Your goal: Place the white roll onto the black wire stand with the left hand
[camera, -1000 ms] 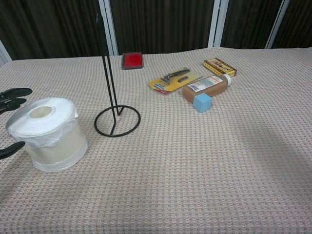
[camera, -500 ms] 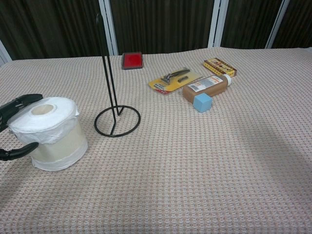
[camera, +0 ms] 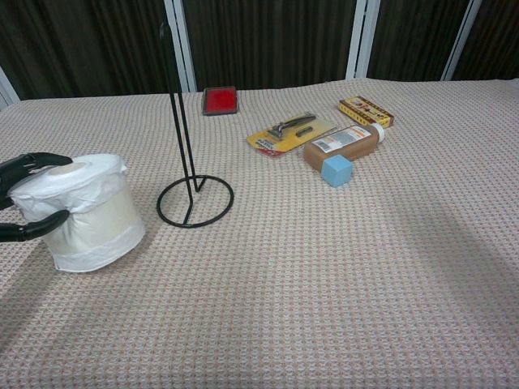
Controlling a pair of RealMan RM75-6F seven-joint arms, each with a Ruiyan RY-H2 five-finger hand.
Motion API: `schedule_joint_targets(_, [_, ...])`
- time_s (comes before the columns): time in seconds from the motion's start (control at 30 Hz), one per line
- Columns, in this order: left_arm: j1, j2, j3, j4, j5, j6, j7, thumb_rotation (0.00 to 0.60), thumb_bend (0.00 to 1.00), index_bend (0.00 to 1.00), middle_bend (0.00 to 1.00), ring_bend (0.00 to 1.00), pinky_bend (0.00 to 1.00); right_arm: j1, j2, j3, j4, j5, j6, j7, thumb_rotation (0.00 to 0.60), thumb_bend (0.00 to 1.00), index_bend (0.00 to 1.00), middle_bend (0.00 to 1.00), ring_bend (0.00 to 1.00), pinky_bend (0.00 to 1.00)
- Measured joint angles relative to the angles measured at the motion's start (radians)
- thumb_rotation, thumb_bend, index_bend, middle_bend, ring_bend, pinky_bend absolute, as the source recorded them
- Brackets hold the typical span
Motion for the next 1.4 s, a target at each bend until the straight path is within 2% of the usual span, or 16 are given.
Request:
schedule_joint_targets(0.1, [0.006, -0.009, -0.017, 0.000, -0.008, 0.027, 0.021, 0.600, 0.71, 0.68, 0.77, 0.68, 0.90, 0.000, 0.001, 0.000, -0.001, -0.001, 0.000, 0.001, 0.600, 0.06, 0.00, 0.00, 0.00, 0.00])
schedule_joint_targets(0.4, [0.011, -0.003, -0.067, -0.013, 0.031, 0.192, 0.051, 0.600, 0.73, 0.69, 0.79, 0.70, 0.92, -0.002, 0.007, -0.003, -0.003, -0.008, 0.008, 0.011, 0.600, 0.06, 0.00, 0.00, 0.00, 0.00])
schedule_joint_targets(0.5, [0.005, 0.029, -0.093, -0.078, 0.044, 0.229, 0.044, 0.600, 0.72, 0.69, 0.79, 0.70, 0.92, -0.001, 0.007, -0.003, -0.003, -0.009, 0.003, 0.012, 0.600, 0.06, 0.00, 0.00, 0.00, 0.00])
schedule_joint_targets(0.67, [-0.024, 0.114, -0.160, -0.278, 0.065, 0.253, 0.088, 0.600, 0.72, 0.69, 0.79, 0.70, 0.93, 0.001, 0.009, -0.005, -0.004, -0.011, 0.000, 0.014, 0.600, 0.06, 0.00, 0.00, 0.00, 0.00])
schedule_joint_targets(0.93, [-0.102, 0.225, -0.282, -0.563, 0.023, 0.198, 0.181, 0.600, 0.72, 0.69, 0.79, 0.70, 0.93, -0.003, 0.019, -0.003, -0.004, -0.013, 0.016, 0.031, 0.600, 0.06, 0.00, 0.00, 0.00, 0.00])
schedule_joint_targets(1.13, [-0.156, 0.234, -0.316, -0.630, -0.029, 0.138, 0.246, 0.600, 0.72, 0.69, 0.79, 0.70, 0.93, 0.001, 0.018, -0.004, -0.006, -0.011, 0.004, 0.026, 0.600, 0.06, 0.00, 0.00, 0.00, 0.00])
schedule_joint_targets(1.4, [-0.194, 0.195, -0.306, -0.646, -0.026, 0.120, 0.315, 0.600, 0.71, 0.69, 0.79, 0.70, 0.93, 0.001, 0.021, -0.002, -0.008, -0.010, 0.006, 0.034, 0.600, 0.06, 0.00, 0.00, 0.00, 0.00])
